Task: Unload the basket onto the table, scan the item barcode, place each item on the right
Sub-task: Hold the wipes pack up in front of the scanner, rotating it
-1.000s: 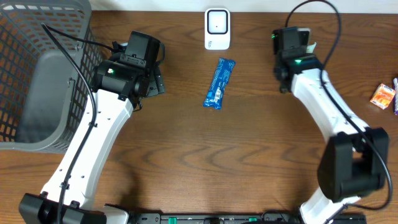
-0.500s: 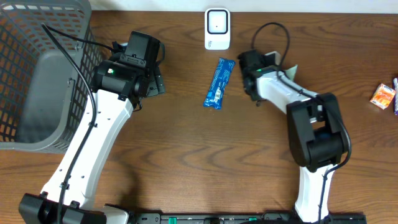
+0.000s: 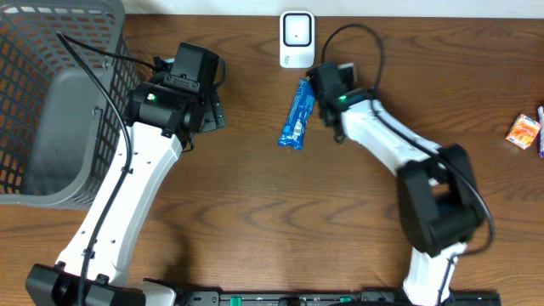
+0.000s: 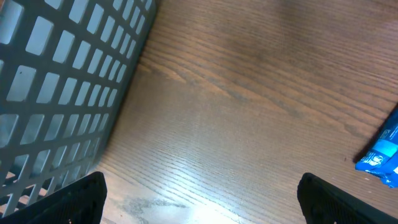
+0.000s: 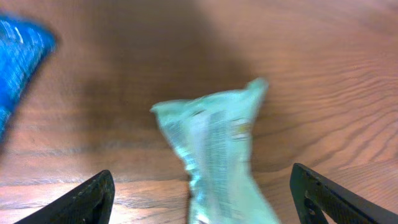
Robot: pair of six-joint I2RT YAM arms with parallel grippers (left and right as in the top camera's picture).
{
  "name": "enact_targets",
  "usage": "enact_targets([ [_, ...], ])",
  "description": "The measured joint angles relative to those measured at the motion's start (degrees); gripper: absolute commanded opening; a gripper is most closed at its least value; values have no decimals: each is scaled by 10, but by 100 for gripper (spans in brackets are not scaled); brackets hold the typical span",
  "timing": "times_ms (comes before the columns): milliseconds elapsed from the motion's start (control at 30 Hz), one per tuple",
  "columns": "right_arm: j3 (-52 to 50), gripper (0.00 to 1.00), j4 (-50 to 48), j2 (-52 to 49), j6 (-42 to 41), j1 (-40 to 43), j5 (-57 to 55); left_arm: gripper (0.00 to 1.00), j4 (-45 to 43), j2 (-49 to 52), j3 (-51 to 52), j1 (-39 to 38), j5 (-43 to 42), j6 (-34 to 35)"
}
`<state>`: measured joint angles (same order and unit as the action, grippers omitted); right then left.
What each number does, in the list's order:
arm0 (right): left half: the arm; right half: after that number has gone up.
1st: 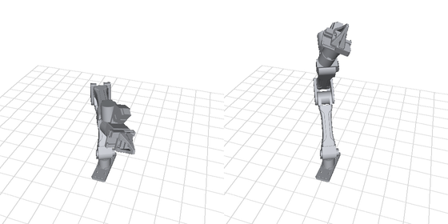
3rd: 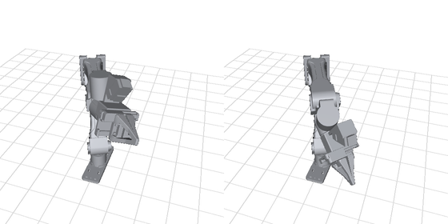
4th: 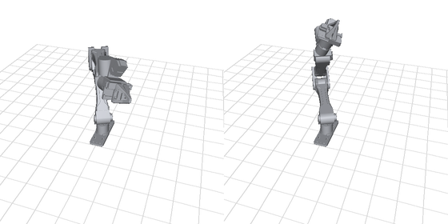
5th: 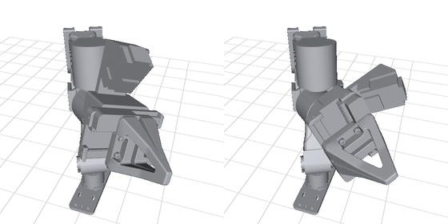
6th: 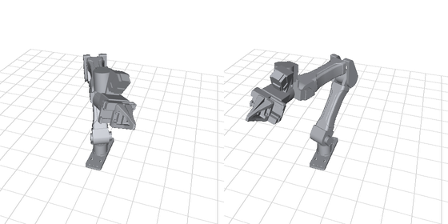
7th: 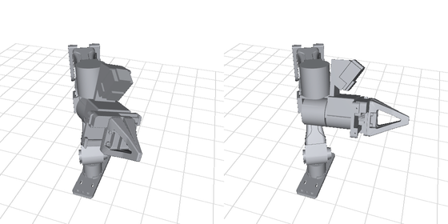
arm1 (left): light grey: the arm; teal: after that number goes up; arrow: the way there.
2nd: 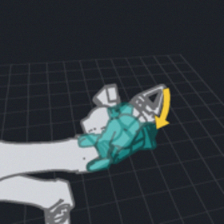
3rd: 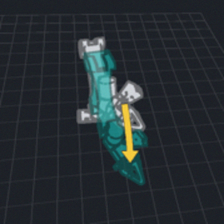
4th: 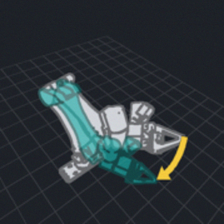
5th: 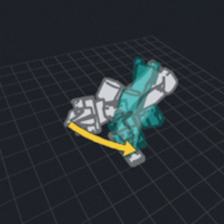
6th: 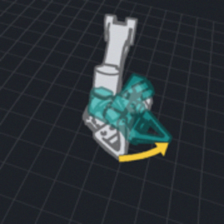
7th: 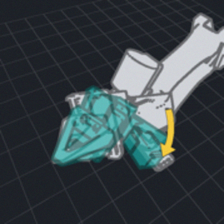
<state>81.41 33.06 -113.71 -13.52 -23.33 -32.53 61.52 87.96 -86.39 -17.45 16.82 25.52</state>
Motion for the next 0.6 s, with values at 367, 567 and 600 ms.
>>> enact_targets([
  [367,17,94,90,73,-4,76,91,98,0,0,0,0,0,0],
  [567,13,81,89,69,64,83,169,98,0,0,0,0,0,0],
  [600,13,79,82,65,76,81,176,98,0,0,0,0,0,0],
])
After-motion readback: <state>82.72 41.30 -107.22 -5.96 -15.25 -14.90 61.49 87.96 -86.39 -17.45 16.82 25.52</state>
